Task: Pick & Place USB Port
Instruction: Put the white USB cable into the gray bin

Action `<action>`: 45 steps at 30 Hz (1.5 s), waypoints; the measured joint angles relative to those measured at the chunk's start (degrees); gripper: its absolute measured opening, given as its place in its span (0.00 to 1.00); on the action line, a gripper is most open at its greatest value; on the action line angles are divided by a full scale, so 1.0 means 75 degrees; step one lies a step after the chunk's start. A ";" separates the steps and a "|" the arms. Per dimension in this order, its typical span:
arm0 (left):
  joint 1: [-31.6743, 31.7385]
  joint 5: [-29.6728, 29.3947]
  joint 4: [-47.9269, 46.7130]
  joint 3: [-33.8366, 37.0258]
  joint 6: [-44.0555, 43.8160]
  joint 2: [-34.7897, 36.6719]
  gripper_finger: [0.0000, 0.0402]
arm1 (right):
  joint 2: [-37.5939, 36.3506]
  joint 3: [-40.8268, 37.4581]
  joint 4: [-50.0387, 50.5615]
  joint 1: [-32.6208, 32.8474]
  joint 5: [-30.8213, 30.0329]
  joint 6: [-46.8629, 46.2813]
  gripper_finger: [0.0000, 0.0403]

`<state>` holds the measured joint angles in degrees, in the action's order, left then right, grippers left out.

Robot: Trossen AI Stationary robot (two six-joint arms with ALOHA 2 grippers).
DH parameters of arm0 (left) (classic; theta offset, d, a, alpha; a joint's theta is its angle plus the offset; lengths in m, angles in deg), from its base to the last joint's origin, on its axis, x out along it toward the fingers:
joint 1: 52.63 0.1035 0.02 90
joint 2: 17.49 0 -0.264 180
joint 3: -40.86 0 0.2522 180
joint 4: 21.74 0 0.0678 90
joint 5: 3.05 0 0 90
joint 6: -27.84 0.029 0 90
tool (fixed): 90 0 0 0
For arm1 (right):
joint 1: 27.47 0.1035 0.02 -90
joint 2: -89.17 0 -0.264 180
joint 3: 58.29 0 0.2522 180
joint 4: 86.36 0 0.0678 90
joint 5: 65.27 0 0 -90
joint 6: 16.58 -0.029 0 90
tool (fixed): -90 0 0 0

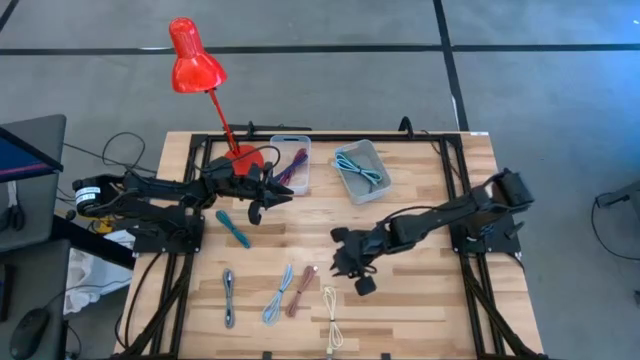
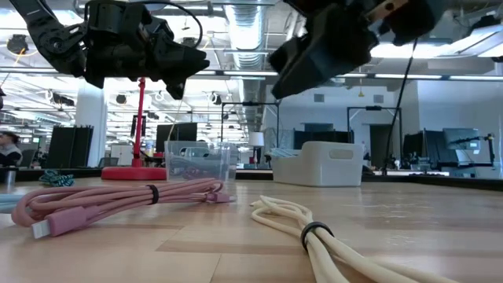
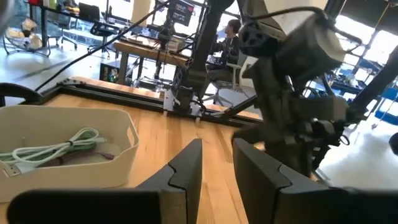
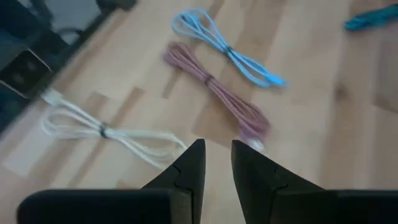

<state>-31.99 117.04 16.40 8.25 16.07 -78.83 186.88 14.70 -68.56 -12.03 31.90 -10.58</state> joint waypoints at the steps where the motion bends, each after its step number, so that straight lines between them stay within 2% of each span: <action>1: 0.0000 0.0000 -0.0003 0.0000 -0.0059 0.0000 0.22 | 0.0134 0.0127 0.0002 0.0000 0.0155 -0.0070 0.18; 8: 0.0000 0.0000 -0.0003 0.0000 -0.0099 0.0000 0.22 | 0.1096 0.0861 0.0559 -0.0089 0.1661 -0.0310 0.18; 11: 0.0000 0.0000 -0.0003 0.0000 -0.0099 0.0000 0.22 | 0.1452 0.0962 0.0974 -0.0137 0.1743 -0.0330 0.18; 20: 0.0000 0.0000 -0.0003 0.0000 -0.0099 0.0000 0.22 | 0.2158 0.1212 0.0820 -0.0169 0.1816 -0.0411 0.20; 26: 0.0000 0.0000 -0.0003 0.0000 -0.0093 0.0001 0.22 | 0.2068 0.1231 0.0668 -0.0175 0.1435 -0.0411 0.33; 31: 0.0000 0.0000 -0.0003 -0.0001 -0.0085 0.0000 0.22 | 0.2186 0.1238 0.0600 -0.0181 0.1433 -0.0347 0.49; 34: 0.0000 0.0000 -0.0003 0.0000 -0.0079 0.0000 0.22 | 0.2311 0.1220 0.0674 -0.0181 0.1438 -0.0339 0.54; 39: 0.0000 -0.0001 -0.0003 0.0000 -0.0078 0.0000 0.22 | 0.2380 0.1220 0.0622 -0.0244 0.1563 -0.0326 0.51; 45: 0.0000 0.0000 -0.0003 0.0000 -0.0090 0.0000 0.22 | 0.2380 0.1223 0.0620 -0.0289 0.1824 -0.0326 0.37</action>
<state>-31.99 117.04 16.38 8.25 15.40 -78.83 204.74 23.87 -63.92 -14.20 45.58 -13.02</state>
